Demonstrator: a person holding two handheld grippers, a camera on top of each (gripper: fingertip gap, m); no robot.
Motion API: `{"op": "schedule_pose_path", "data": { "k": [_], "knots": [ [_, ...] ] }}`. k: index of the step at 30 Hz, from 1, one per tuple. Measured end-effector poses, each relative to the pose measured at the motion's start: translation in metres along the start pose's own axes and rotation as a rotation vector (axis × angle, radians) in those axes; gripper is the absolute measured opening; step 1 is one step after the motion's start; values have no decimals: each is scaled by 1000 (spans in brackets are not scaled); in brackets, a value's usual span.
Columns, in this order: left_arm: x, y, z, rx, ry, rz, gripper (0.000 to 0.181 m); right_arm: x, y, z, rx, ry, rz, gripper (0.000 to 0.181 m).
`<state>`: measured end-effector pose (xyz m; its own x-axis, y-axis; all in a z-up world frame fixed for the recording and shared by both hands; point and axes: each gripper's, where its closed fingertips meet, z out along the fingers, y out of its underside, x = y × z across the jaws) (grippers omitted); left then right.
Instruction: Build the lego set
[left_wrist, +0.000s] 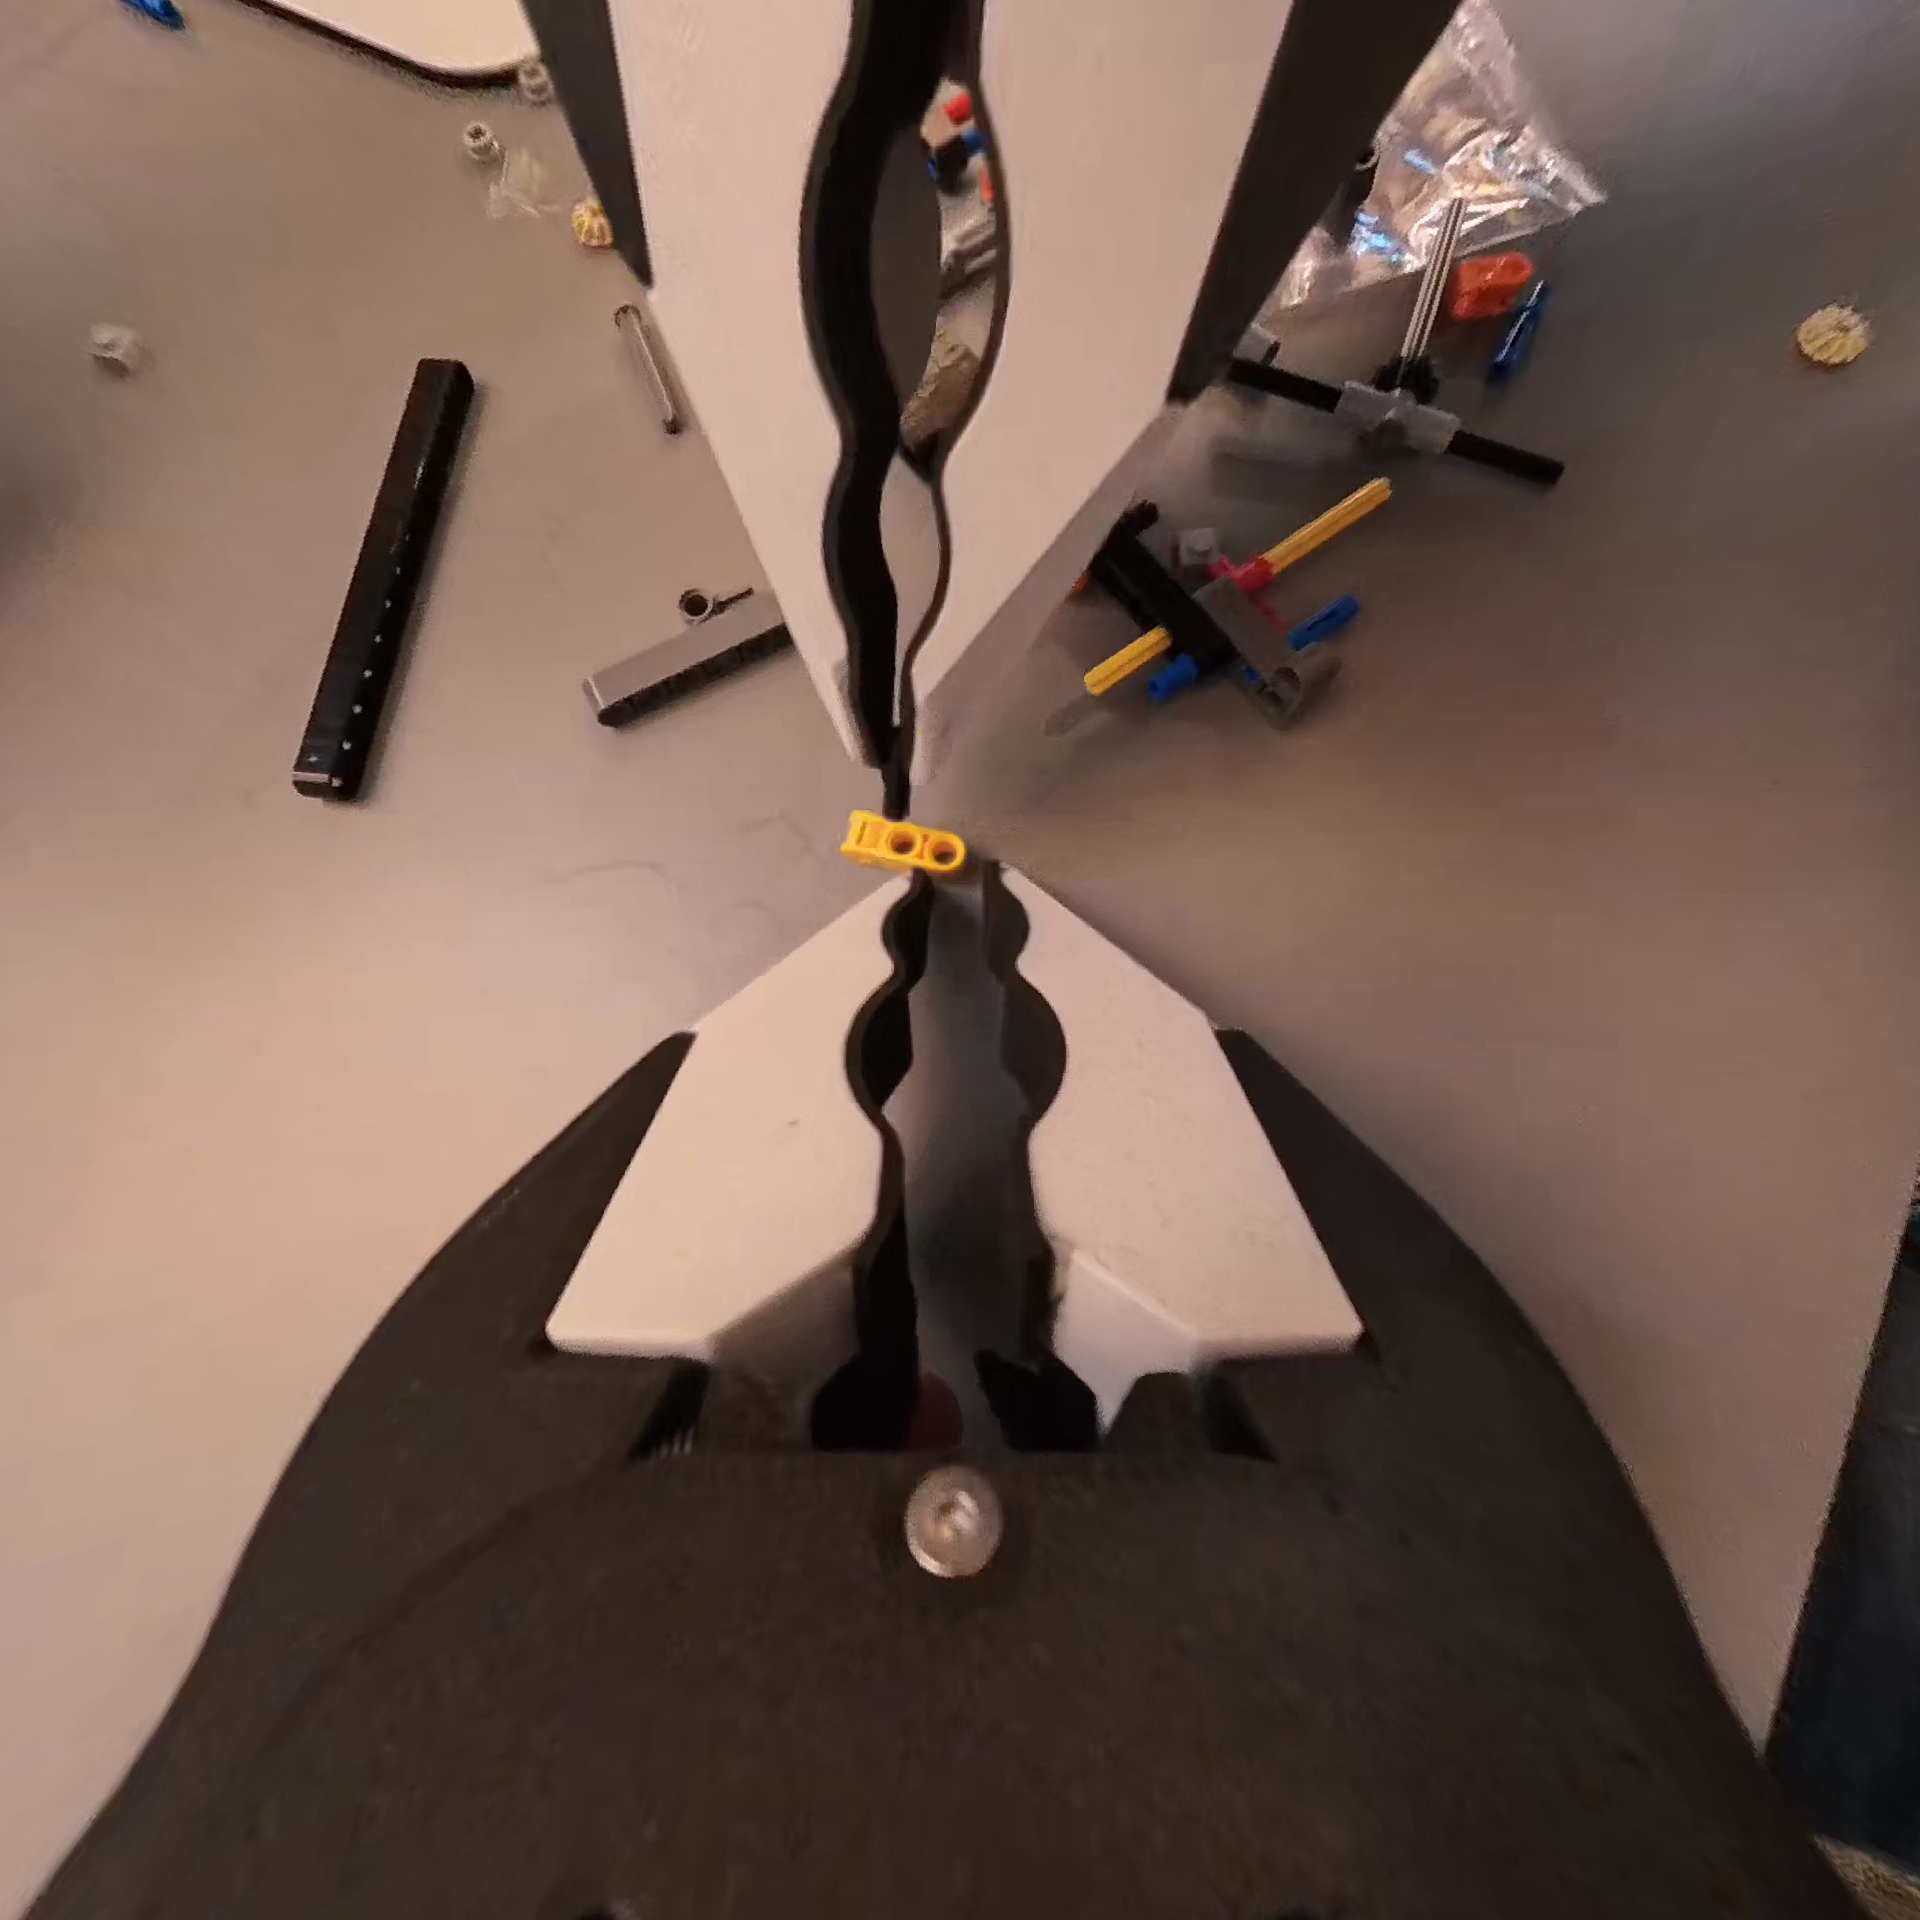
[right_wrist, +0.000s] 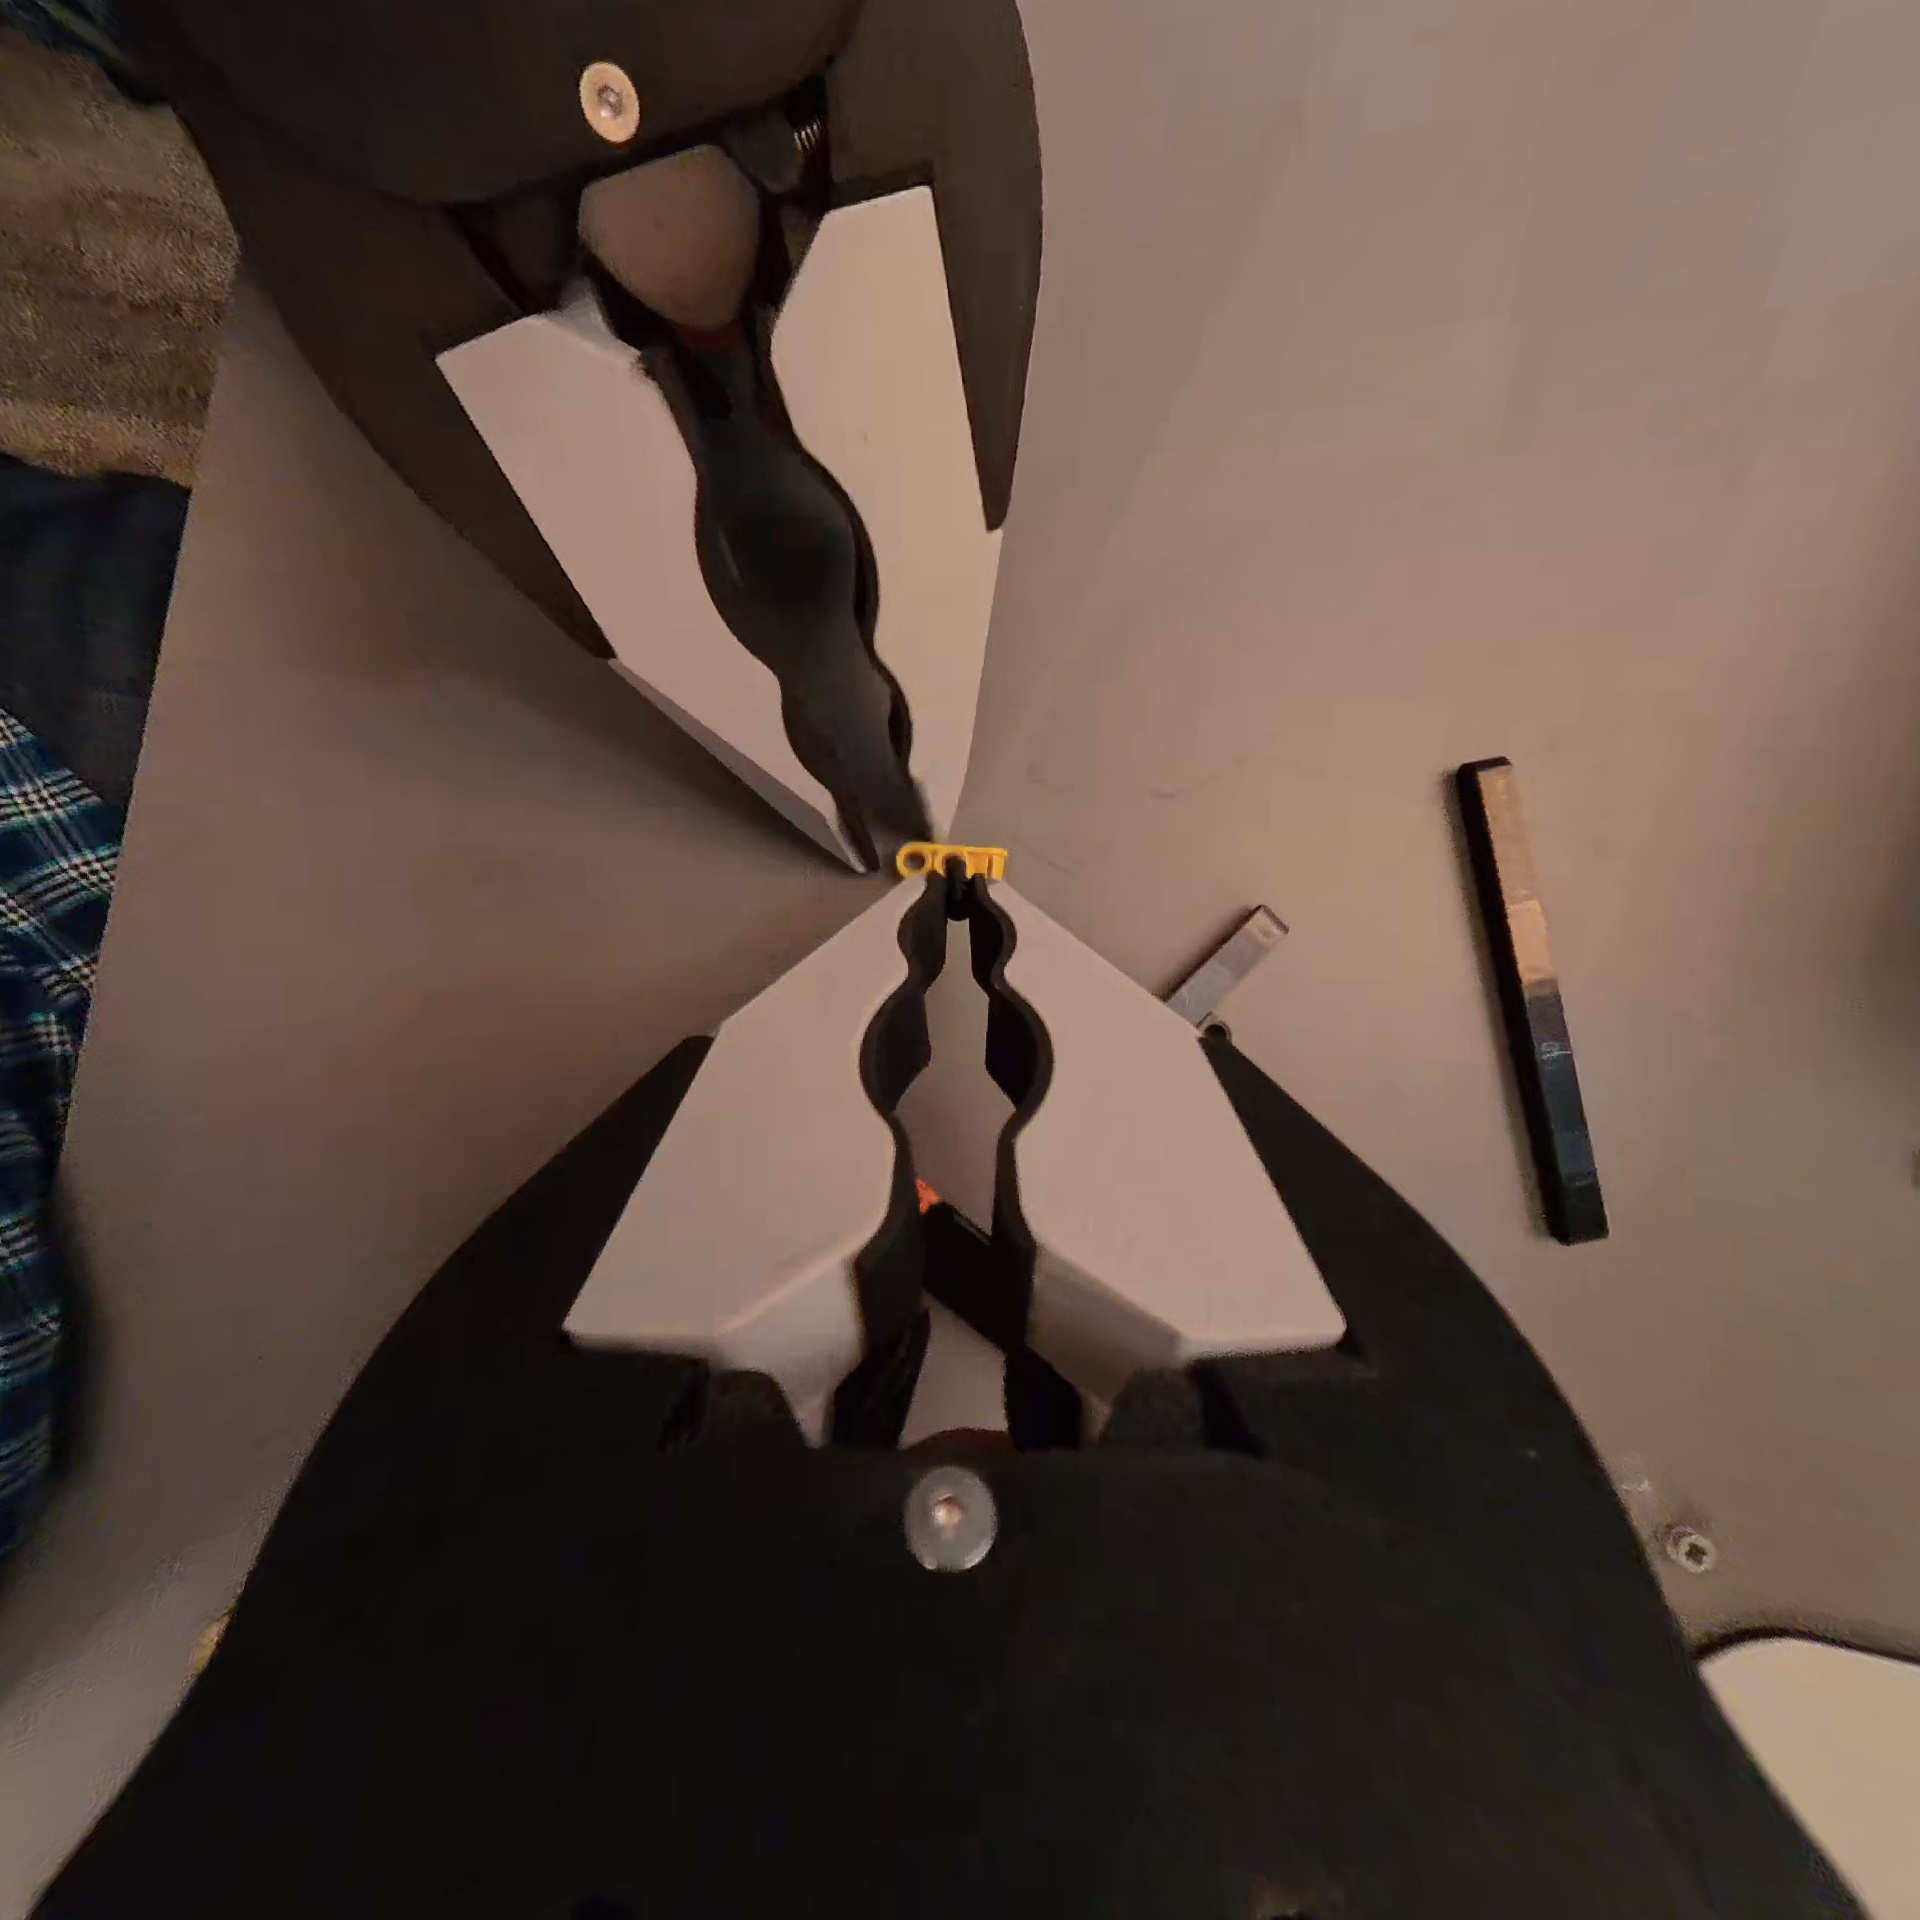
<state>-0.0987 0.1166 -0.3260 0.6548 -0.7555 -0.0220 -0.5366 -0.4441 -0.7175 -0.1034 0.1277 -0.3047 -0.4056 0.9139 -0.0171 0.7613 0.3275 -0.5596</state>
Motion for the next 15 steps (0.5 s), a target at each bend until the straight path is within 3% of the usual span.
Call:
{"op": "schedule_pose_path", "data": {
  "k": [7,15],
  "knots": [
    [7,-5,2,19,-3,-7,4,0,5,-2,-49,4,-8,2],
    [-16,3,-4,10,-53,-34,18,-1,4,4,-89,-4,-26,2]
  ]
}}
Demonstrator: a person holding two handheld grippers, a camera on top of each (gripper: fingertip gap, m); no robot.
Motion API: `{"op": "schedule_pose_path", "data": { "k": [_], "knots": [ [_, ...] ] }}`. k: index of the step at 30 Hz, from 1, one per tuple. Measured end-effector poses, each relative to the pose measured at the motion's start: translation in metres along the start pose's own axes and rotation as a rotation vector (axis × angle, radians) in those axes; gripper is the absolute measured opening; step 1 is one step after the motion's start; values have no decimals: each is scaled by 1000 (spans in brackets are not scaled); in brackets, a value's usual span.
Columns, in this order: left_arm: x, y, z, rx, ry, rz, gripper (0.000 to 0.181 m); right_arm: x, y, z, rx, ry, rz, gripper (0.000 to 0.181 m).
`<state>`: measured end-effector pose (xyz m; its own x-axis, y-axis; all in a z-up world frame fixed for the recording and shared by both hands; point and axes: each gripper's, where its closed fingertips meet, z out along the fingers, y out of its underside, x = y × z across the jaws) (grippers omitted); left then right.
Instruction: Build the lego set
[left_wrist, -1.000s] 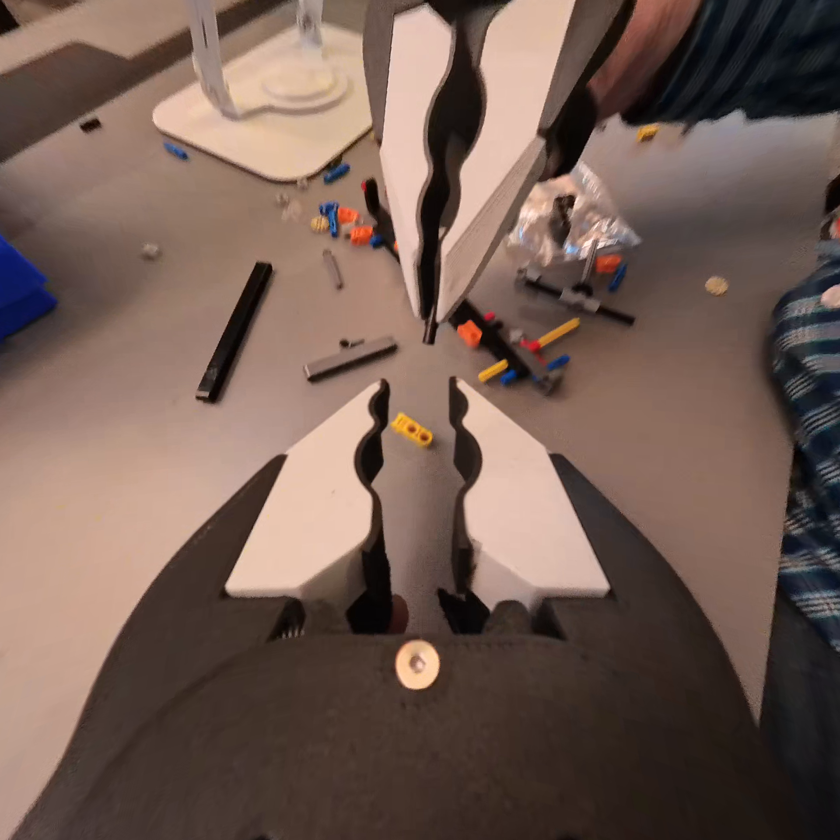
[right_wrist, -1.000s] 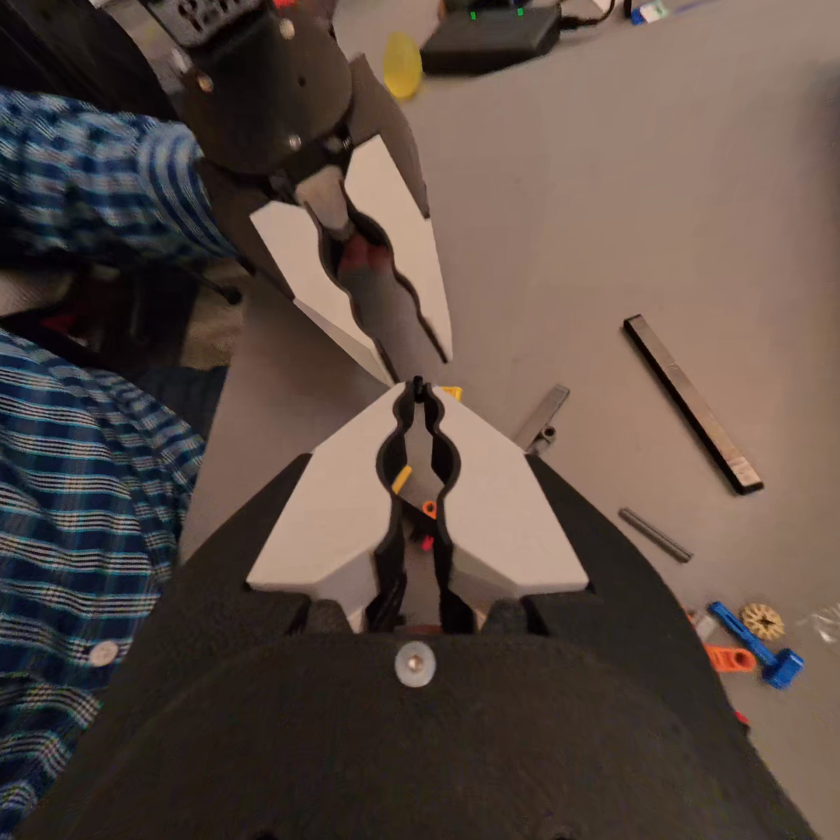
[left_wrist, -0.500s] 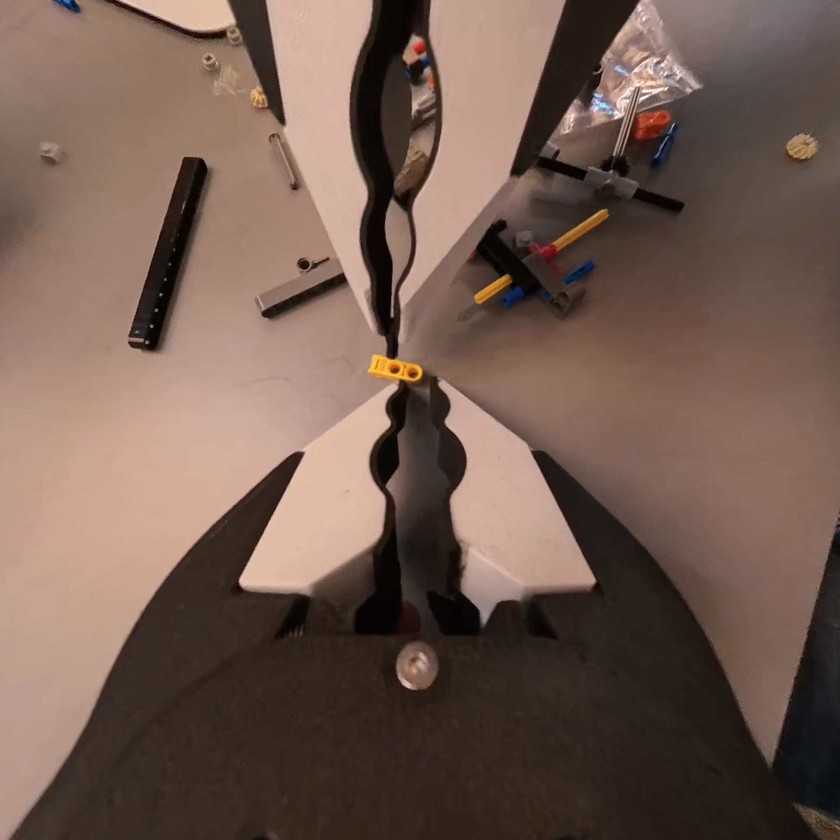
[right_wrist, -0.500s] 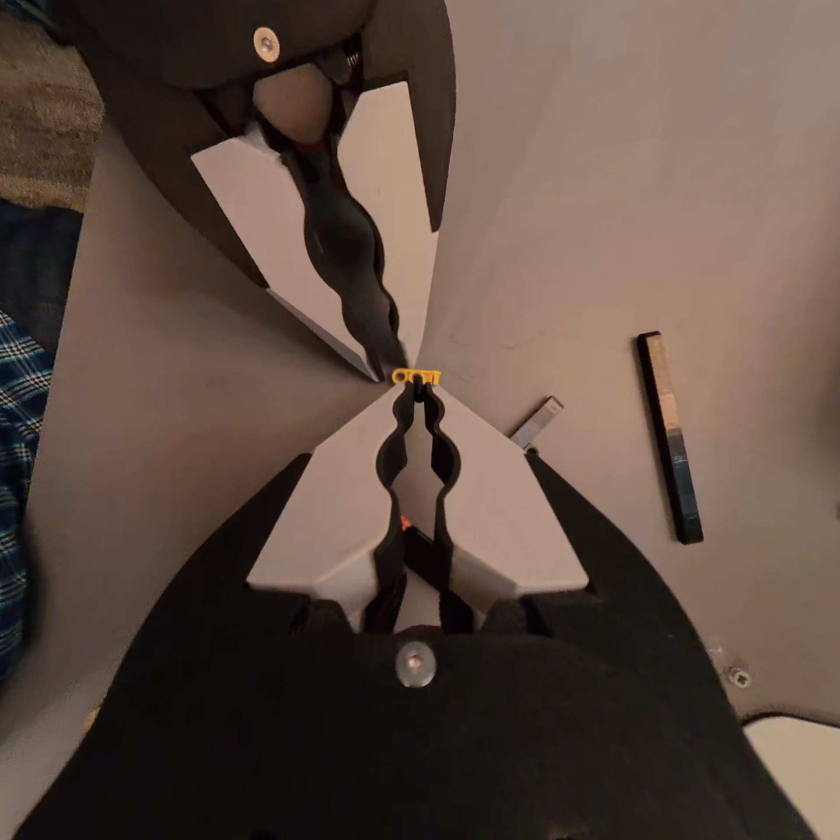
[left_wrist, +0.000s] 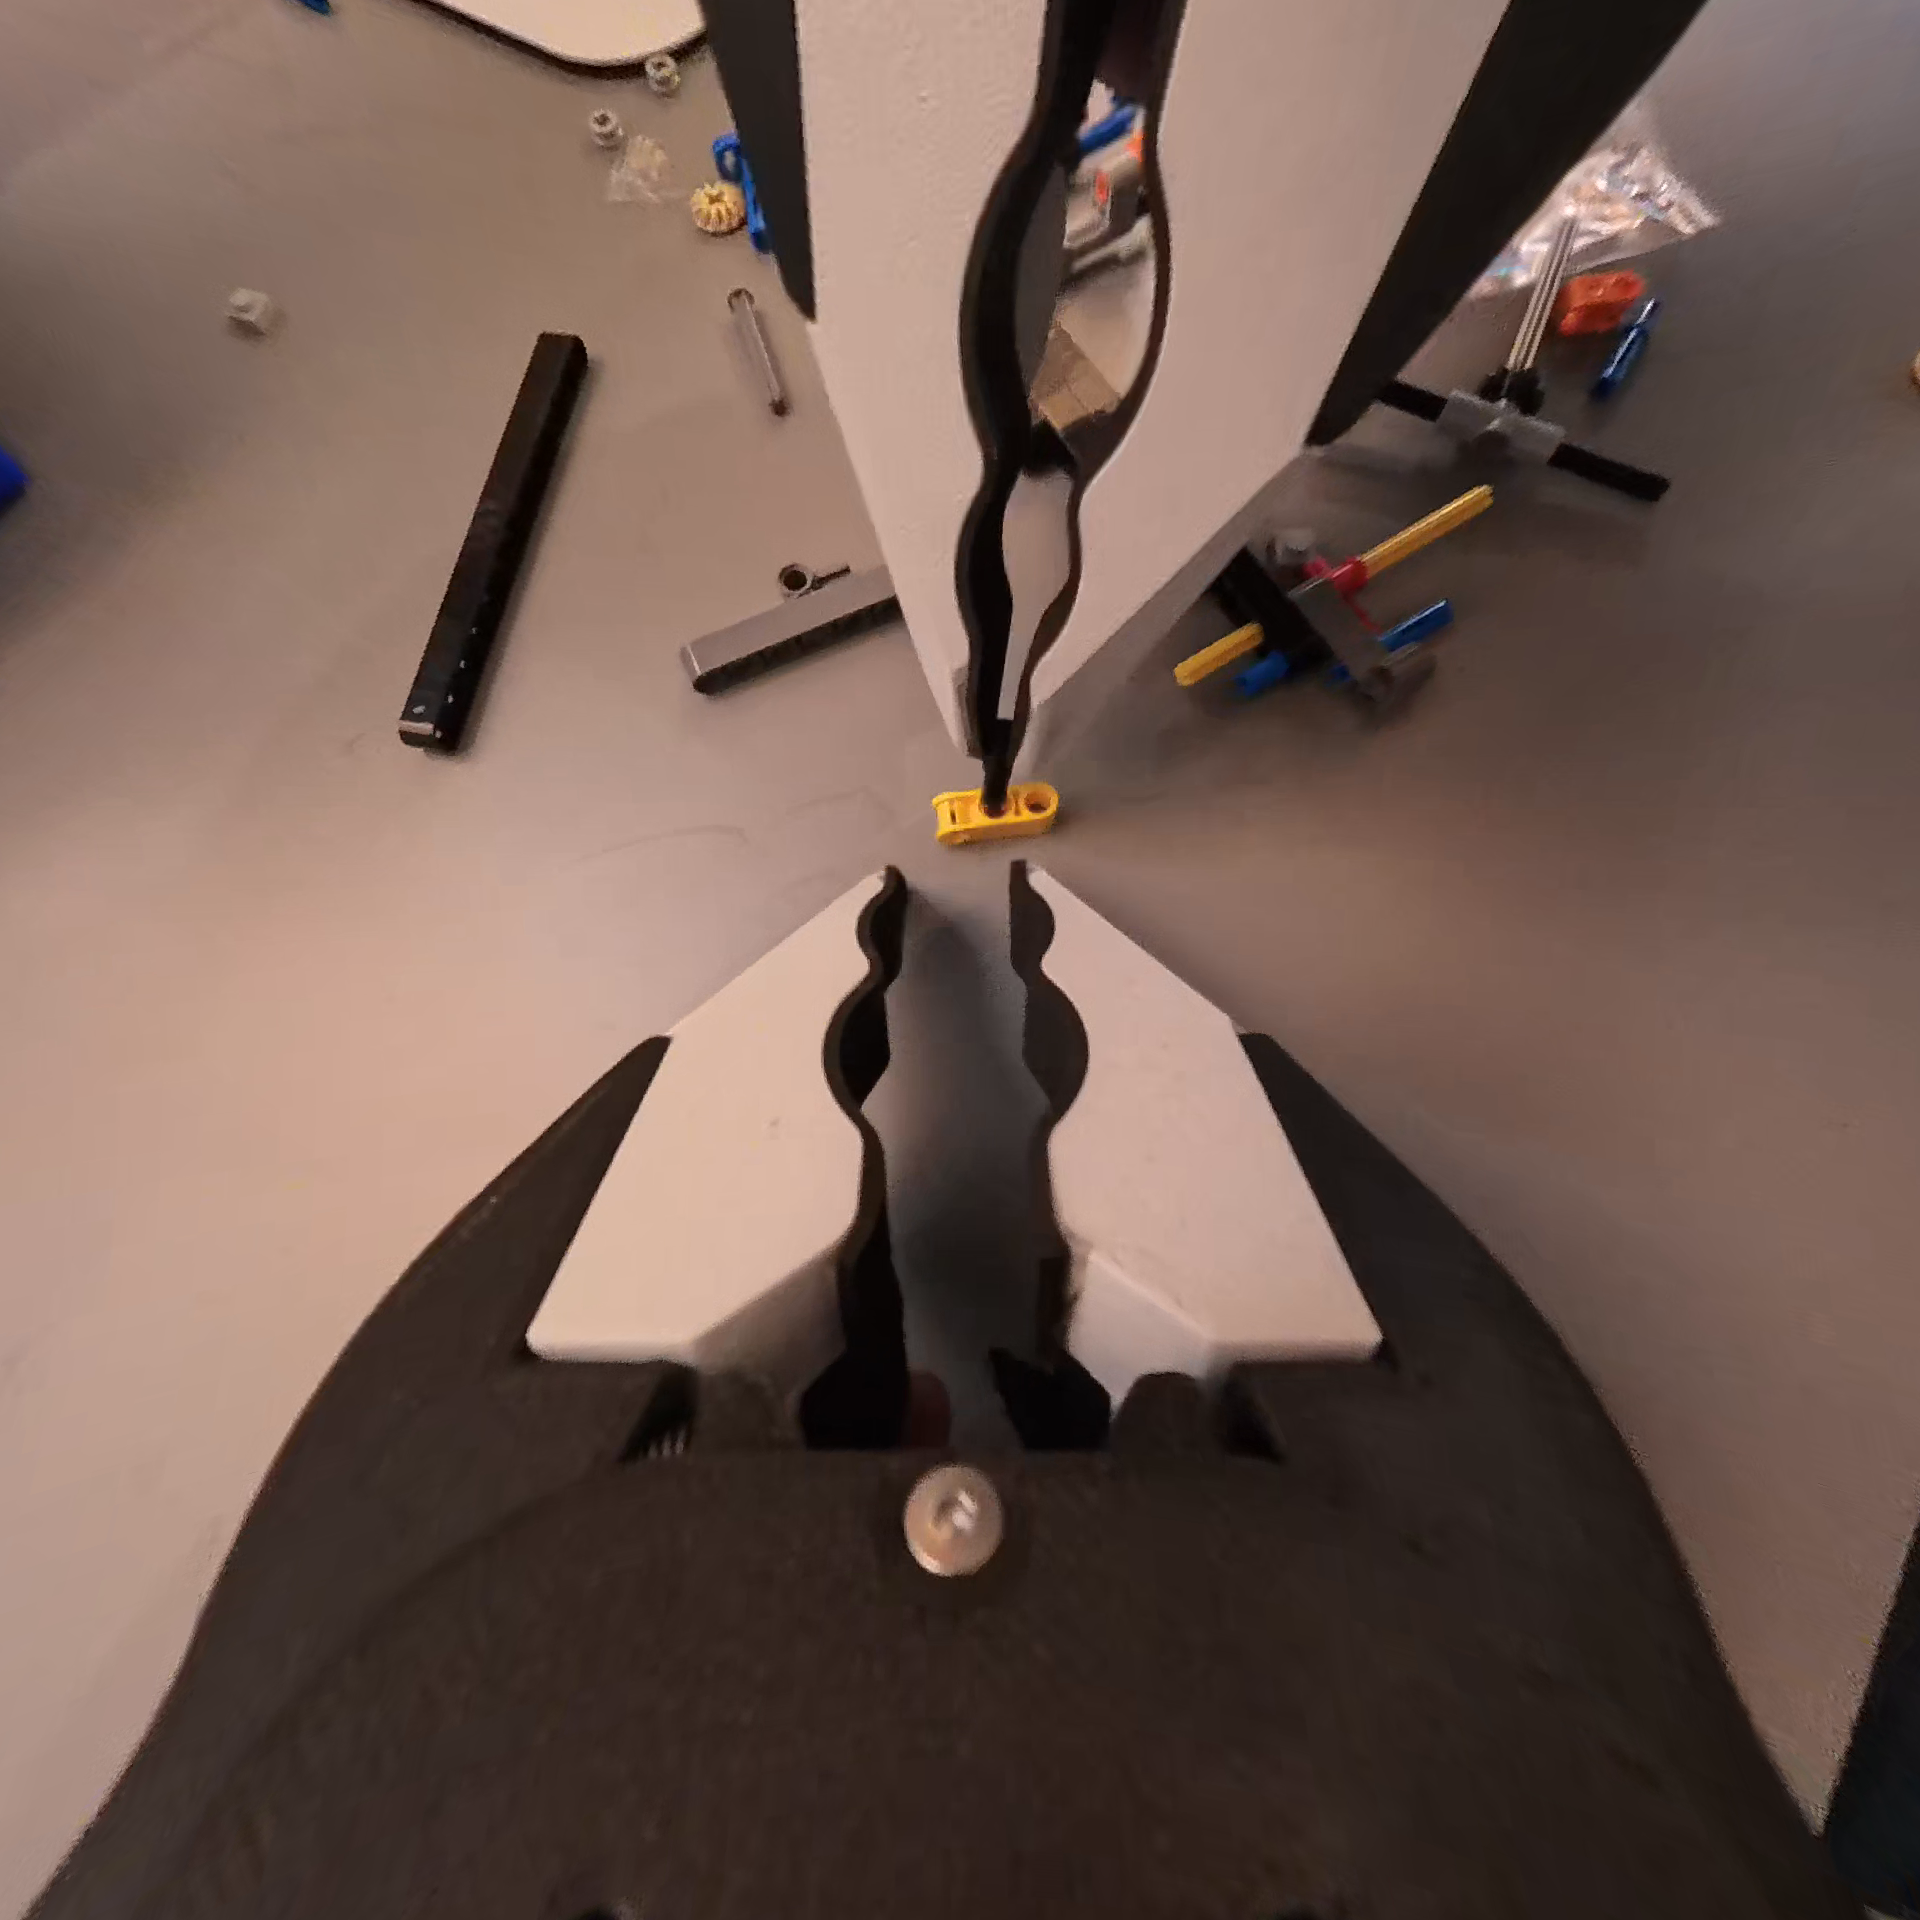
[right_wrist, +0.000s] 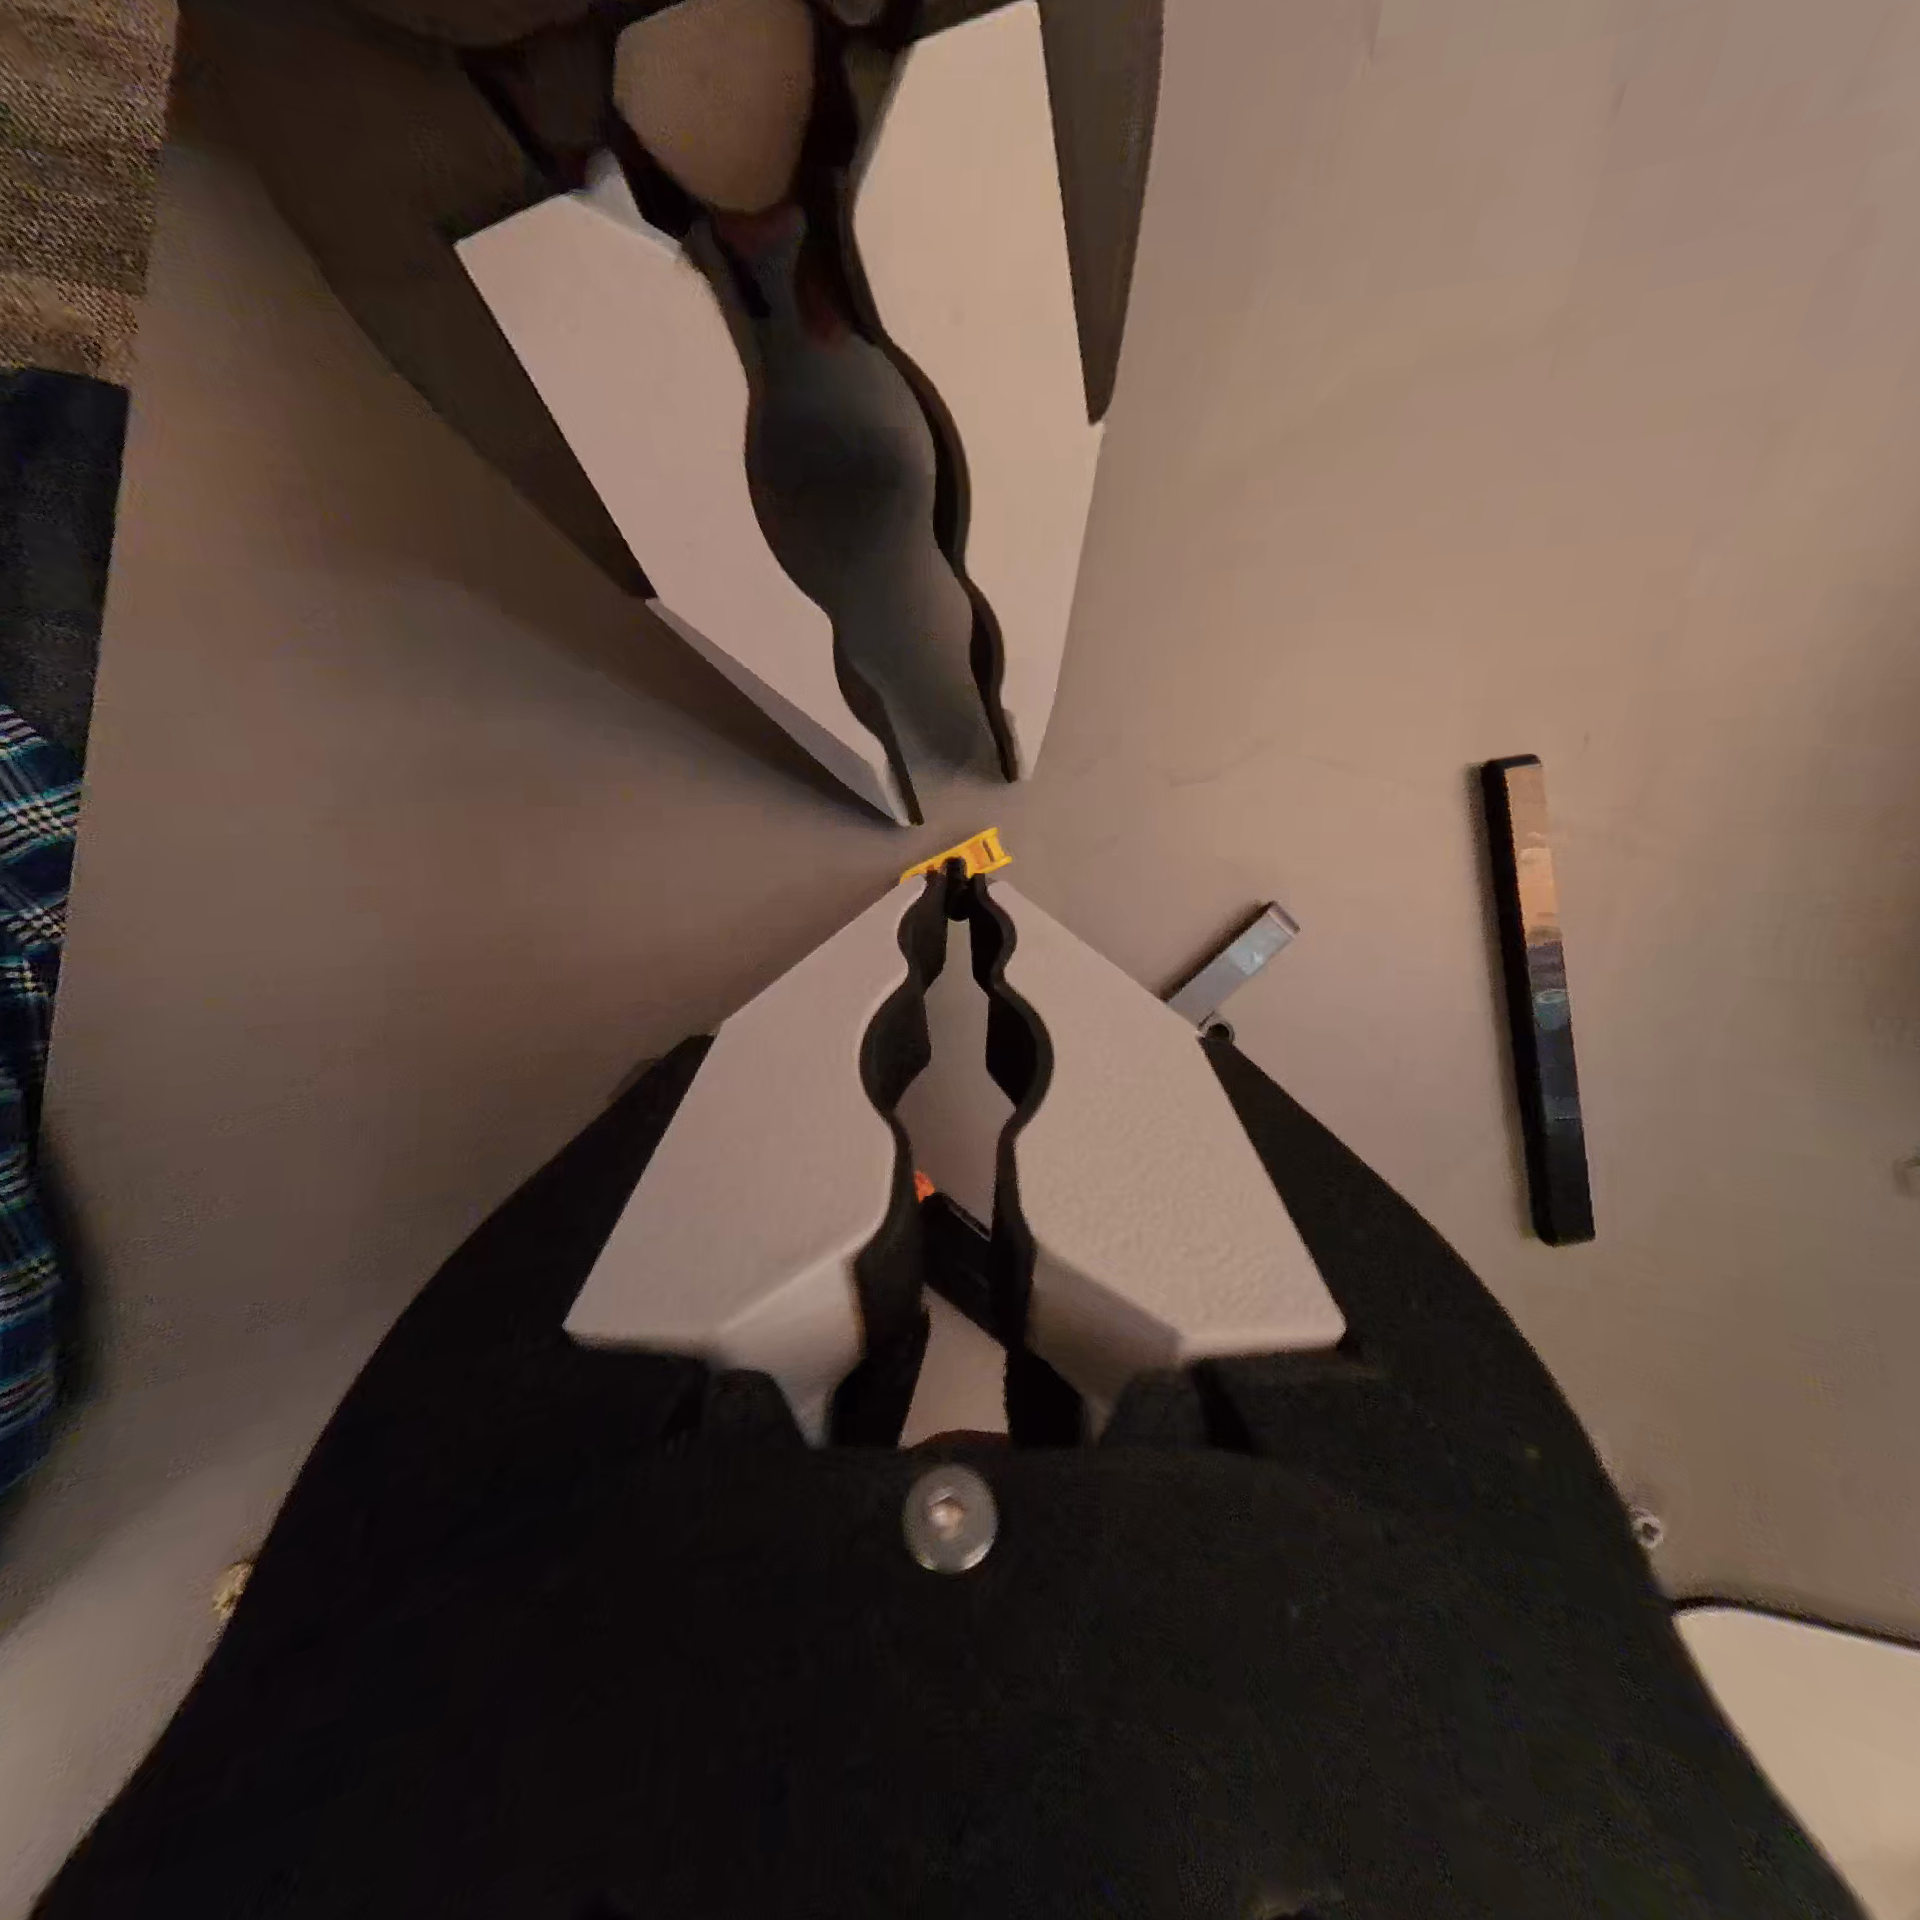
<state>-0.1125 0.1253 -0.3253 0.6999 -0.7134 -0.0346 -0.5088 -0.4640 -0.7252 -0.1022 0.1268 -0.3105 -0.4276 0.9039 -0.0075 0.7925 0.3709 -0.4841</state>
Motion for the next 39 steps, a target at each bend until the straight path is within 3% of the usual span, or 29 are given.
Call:
{"op": "schedule_pose_path", "data": {
  "k": [6,18,30,39],
  "knots": [
    [0,-2,3,-4,31,20,21,-1,1,2,-44,4,-26,2],
    [3,-4,6,-1,69,69,8,-2,0,3,-158,10,-90,2],
    [2,-5,7,0,44,88,0,-5,0,3,-151,-11,-76,1],
    [3,-2,2,6,51,62,7,-6,-1,4,-129,-11,-55,1]
  ]
}}
